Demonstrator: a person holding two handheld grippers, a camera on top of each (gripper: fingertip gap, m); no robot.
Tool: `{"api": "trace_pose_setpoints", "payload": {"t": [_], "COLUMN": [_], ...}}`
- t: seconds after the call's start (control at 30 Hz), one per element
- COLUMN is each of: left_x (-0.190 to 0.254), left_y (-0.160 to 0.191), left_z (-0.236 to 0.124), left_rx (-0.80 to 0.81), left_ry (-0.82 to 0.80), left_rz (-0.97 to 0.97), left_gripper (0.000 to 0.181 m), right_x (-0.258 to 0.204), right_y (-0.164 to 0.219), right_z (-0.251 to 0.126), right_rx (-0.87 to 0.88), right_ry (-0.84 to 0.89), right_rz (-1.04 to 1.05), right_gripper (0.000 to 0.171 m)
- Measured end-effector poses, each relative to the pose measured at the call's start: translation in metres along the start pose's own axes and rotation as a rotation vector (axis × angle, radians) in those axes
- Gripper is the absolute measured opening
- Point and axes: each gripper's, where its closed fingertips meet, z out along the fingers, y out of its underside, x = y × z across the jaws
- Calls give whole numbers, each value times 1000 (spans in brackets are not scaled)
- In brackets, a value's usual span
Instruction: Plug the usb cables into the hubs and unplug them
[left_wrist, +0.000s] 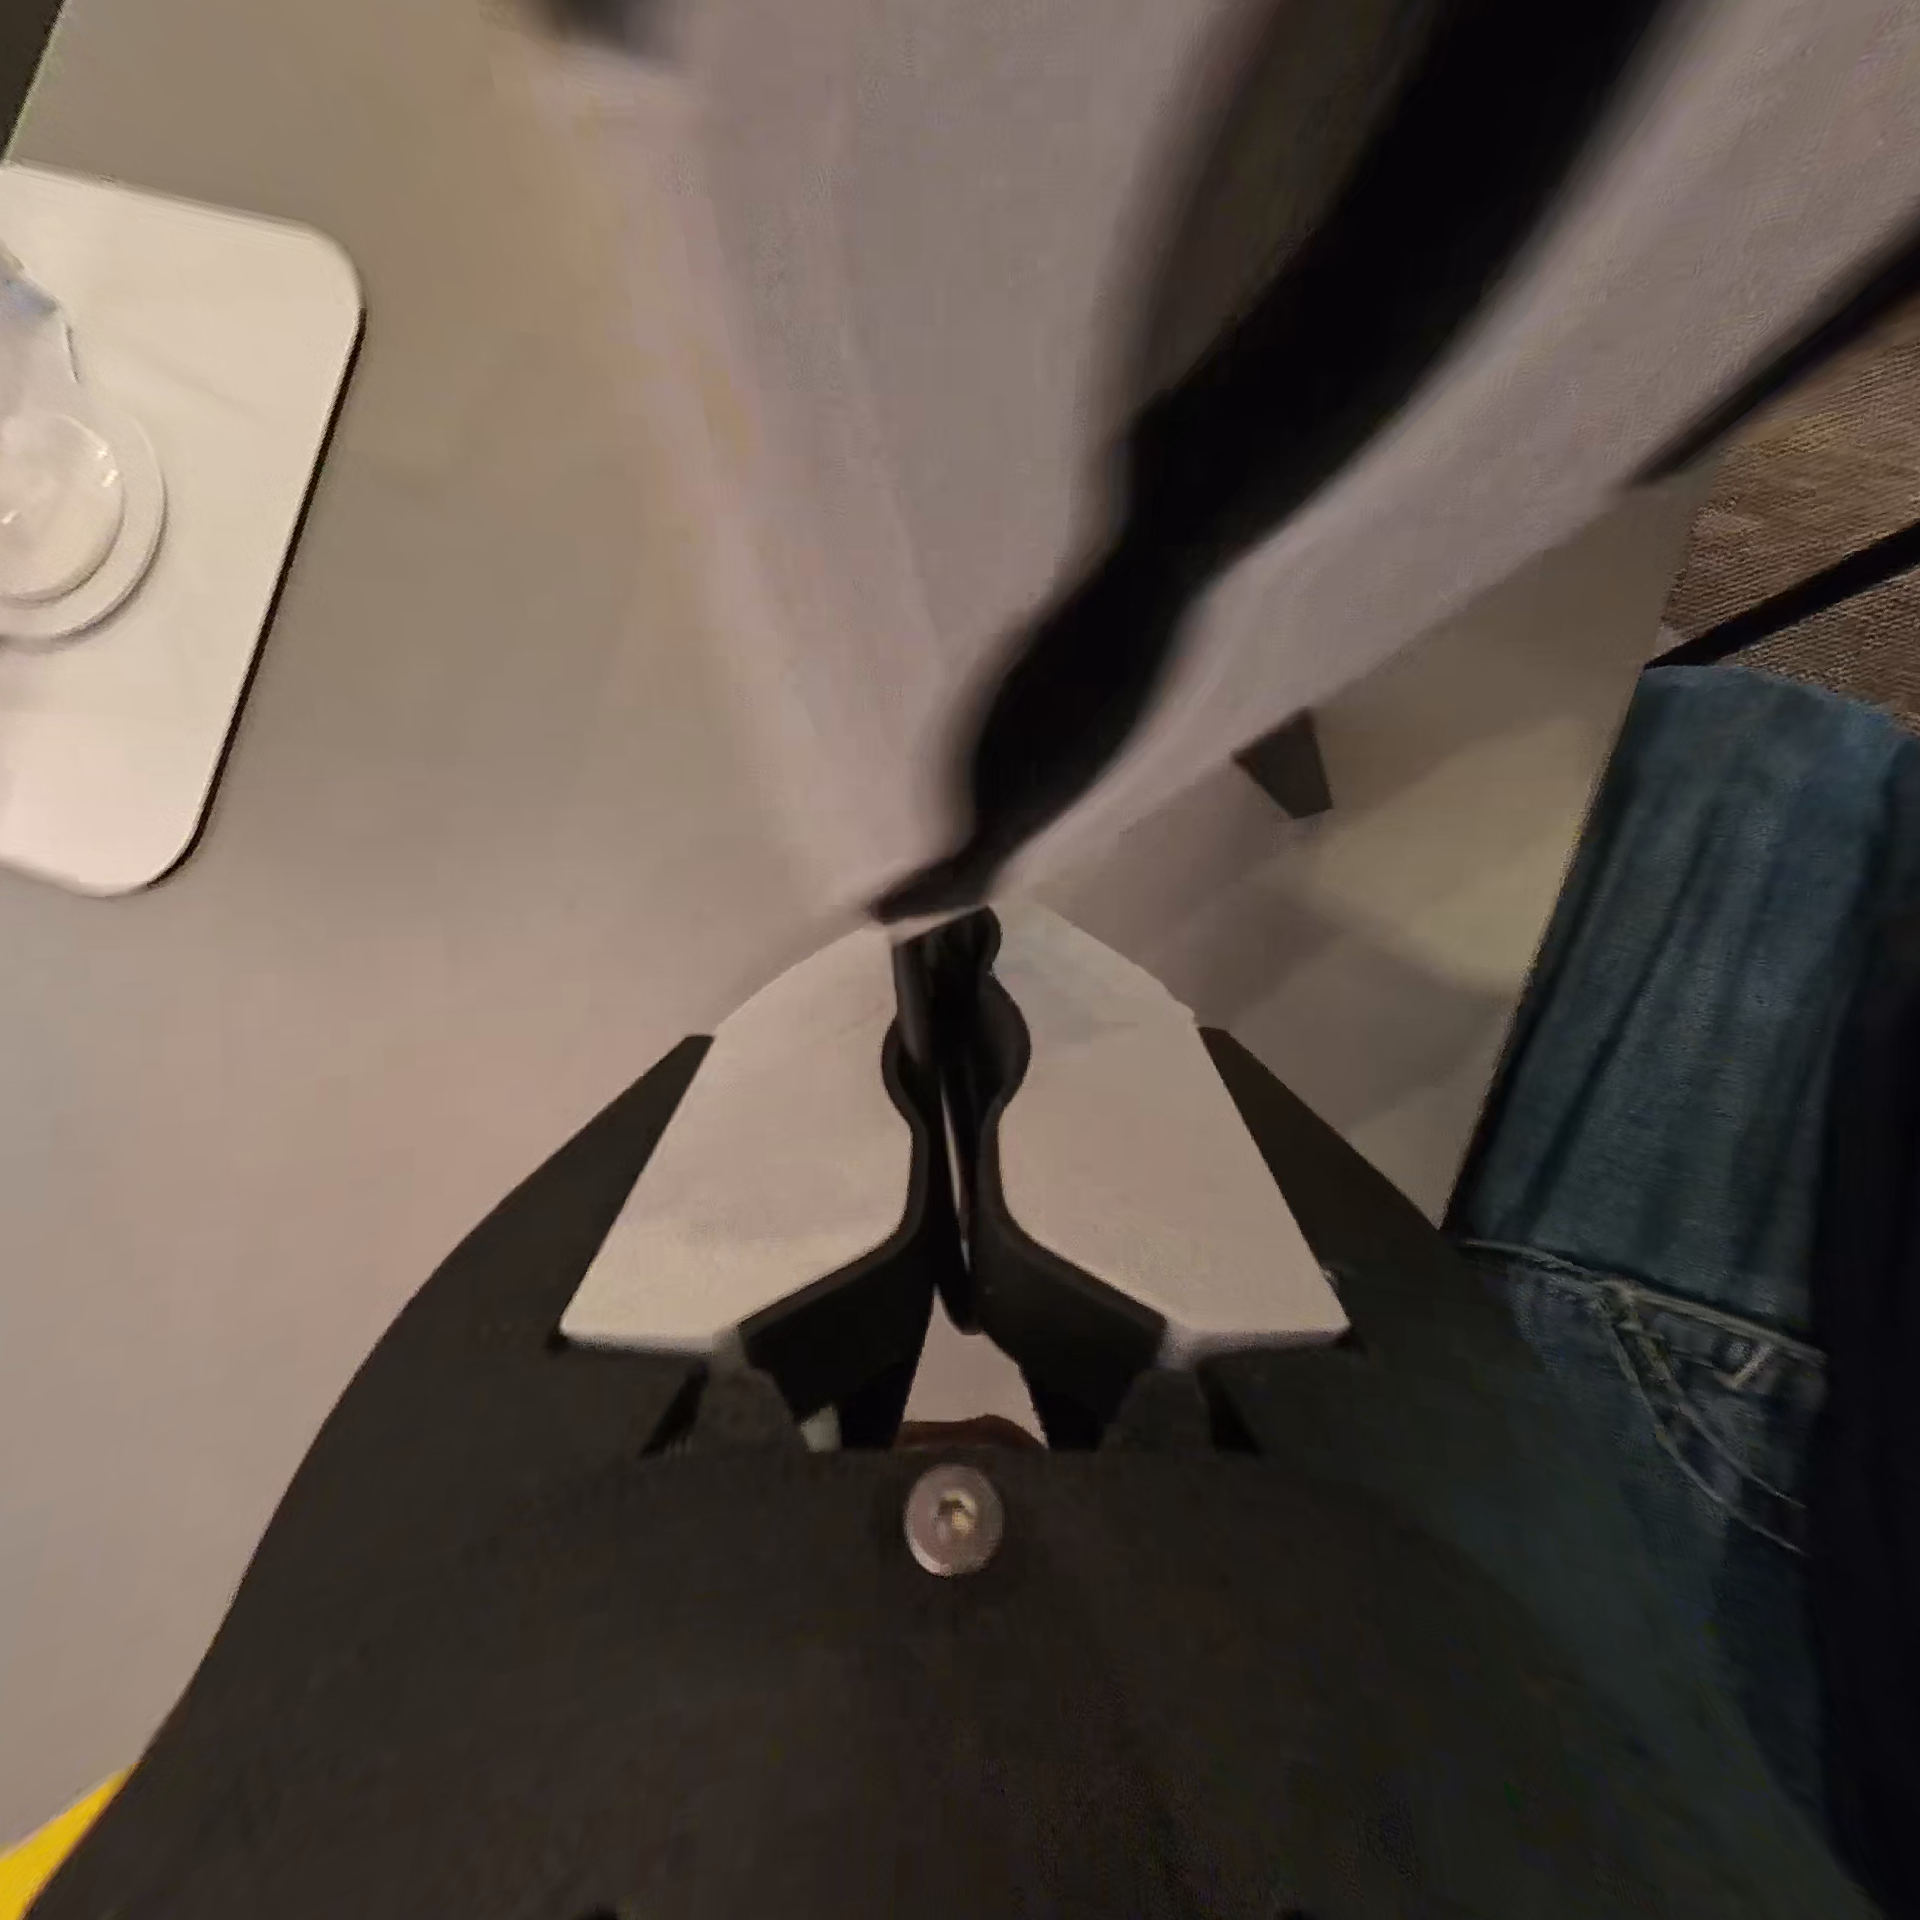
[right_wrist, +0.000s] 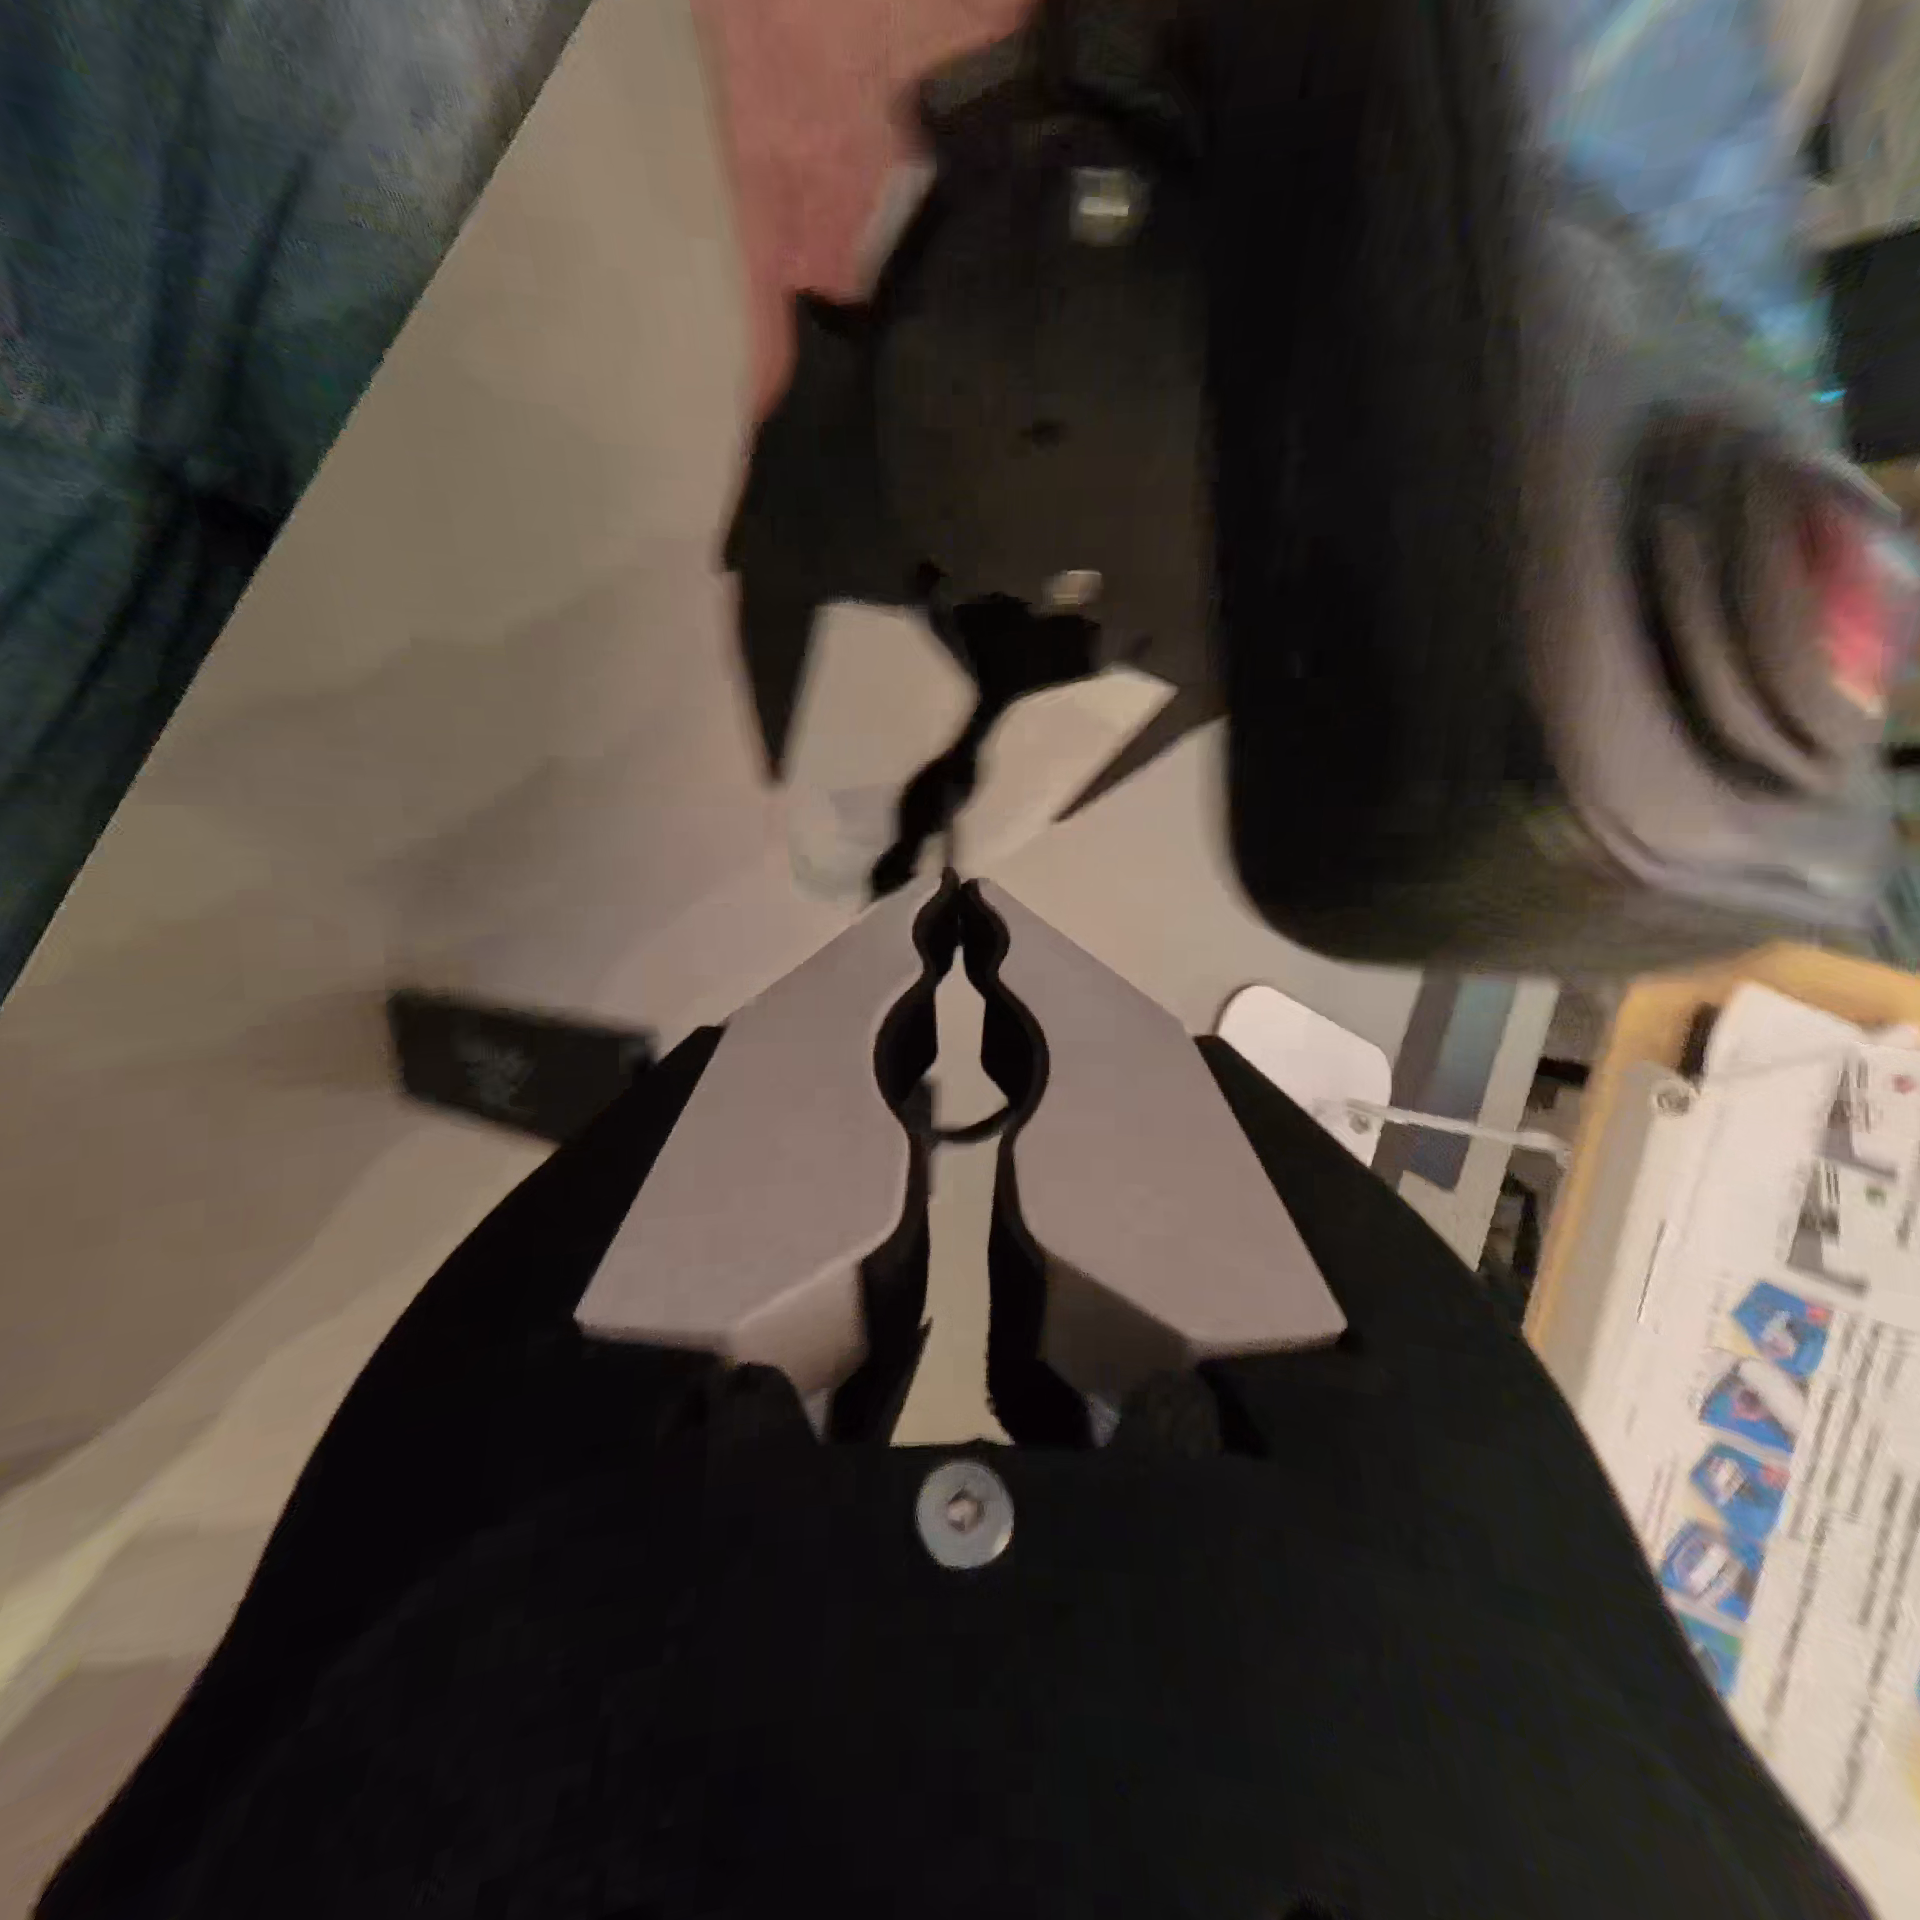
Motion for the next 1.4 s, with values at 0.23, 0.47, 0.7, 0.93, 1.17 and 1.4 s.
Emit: {"api": "trace_pose_setpoints", "payload": {"t": [0.23,0.47,0.7,0.93,1.17,1.4], "left_x": [7,5,10,-22,-32,-12], "left_y": [-2,-3,-5,-24,-6,16], "left_z": [0,-3,-4,-44,-49,-20], "left_rx": [-11,10,-16,188,240,204], "left_ry": [-1,17,-41,-113,-137,-85], "left_rz": [74,73,213,88,-26,-42], "left_gripper": [0,0,0,46,66,36], "right_x": [7,-7,-30,-6,14,21], "right_y": [9,7,21,30,55,67], "right_z": [9,-20,7,-13,-44,-116], "right_rx": [174,220,94,334,380,384], "right_ry": [-113,-36,-147,-138,75,232], "right_rz": [324,219,237,640,787,802], "right_gripper": [3,37,22,11,11,10]}}
